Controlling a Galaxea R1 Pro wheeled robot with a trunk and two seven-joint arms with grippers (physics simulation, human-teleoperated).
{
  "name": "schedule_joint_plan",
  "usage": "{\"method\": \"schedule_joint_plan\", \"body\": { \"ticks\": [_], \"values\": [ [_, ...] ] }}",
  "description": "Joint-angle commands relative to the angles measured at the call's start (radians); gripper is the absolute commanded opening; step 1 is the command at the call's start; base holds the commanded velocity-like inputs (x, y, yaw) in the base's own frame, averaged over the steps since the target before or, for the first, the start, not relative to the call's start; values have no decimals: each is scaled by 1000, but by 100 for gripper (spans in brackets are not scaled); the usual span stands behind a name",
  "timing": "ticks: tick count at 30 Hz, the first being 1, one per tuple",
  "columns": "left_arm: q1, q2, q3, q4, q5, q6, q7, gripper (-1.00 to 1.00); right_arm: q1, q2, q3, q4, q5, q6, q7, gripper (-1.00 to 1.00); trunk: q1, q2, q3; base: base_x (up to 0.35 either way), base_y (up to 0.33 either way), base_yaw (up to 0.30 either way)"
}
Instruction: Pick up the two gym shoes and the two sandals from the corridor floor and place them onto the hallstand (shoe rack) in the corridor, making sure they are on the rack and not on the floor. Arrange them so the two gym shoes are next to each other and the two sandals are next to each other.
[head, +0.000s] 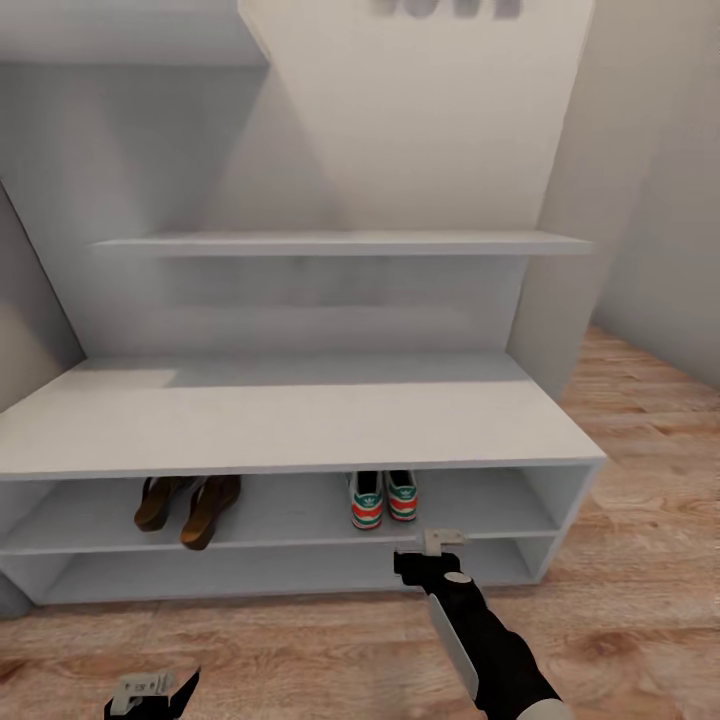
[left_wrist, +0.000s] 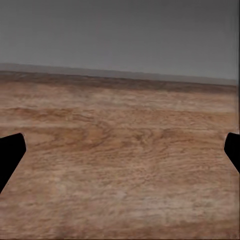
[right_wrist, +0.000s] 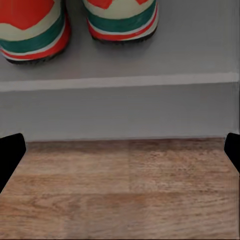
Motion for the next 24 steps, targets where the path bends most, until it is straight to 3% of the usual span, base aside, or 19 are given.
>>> {"method": "schedule_joint_plan", "body": {
  "ticks": [1, 14, 16, 17, 24],
  "values": [
    [-1, 0, 3, 1, 8, 2, -10, 100, -1, -1, 3, -1, -11, 3, -9, 100, -1, 0, -1, -336, -5, 0],
    [-1, 0, 3, 1, 8, 2, -10, 100, -1, -5, 6, 5, -10, 2, -9, 100, -1, 0, -1, -319, -120, 0],
    [-1, 0, 3, 1, 8, 2, -10, 100, -1, -14, 7, 6, -10, 2, -9, 100, -1, 0, -1, -288, -196, 0],
    [-1, 0, 3, 1, 8, 2, -8, 100, 0, -45, 9, 20, -10, 1, -9, 100, -1, 0, -1, -284, -201, 0],
    [-1, 1, 5, 1, 11, 1, -5, 100, 1, -81, 9, 112, -11, -11, -7, 100, -1, 0, -1, -160, -112, 0]
  ]
}}
